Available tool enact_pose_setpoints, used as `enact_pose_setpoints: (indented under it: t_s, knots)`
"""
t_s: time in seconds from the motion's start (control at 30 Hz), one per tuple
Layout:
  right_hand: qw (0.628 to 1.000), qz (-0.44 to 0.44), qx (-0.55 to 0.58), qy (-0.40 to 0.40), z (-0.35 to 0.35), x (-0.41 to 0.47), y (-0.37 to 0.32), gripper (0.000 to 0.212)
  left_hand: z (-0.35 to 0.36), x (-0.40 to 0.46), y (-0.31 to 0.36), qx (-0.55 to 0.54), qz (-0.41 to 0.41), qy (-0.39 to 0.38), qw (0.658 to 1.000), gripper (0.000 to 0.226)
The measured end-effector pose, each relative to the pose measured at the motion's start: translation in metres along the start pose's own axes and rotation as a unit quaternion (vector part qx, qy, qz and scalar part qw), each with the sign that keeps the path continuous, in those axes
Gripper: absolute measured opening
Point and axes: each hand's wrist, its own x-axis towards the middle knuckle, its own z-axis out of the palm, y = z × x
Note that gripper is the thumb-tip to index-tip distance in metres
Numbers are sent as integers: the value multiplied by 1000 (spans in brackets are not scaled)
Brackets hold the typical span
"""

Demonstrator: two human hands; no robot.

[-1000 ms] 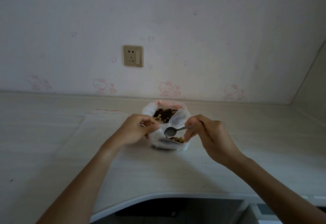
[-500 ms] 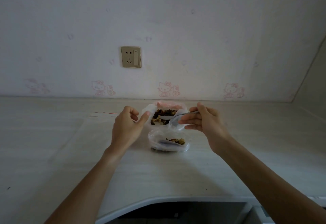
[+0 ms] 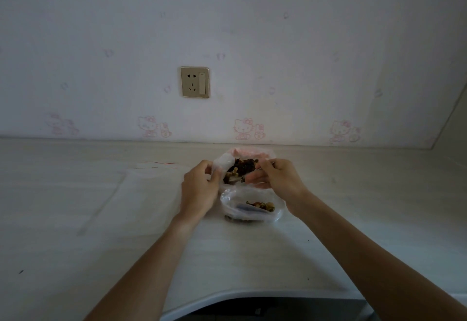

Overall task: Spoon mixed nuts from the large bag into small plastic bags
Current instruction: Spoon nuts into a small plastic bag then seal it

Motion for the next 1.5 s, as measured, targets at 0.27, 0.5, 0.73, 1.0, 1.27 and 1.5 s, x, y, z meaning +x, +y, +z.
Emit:
enact_pose_setpoints:
  t_s: [0.27, 0.5, 0.73, 1.0, 1.27, 1.5]
  knots:
    - [996, 61, 68, 25, 4, 12, 0, 27, 1, 2, 2, -91, -20, 5, 996, 14]
    - [991, 89, 94, 19, 2, 11, -5, 23, 4, 1, 3, -102, -1, 9, 995, 14]
    - [986, 92, 135, 23, -1, 4, -7, 25, 4, 2, -1, -94, 13, 7, 996, 12]
    - [981, 105, 163, 24, -7, 6, -4, 27, 6, 3, -1, -95, 9, 12, 995, 12]
    - [981, 100, 163, 41, -28, -1, -5, 29, 0, 2, 2, -100, -4, 15, 995, 18]
    - [980, 86, 173, 47, -47, -8, -11, 30, -5, 2, 1, -85, -23, 27, 996, 28]
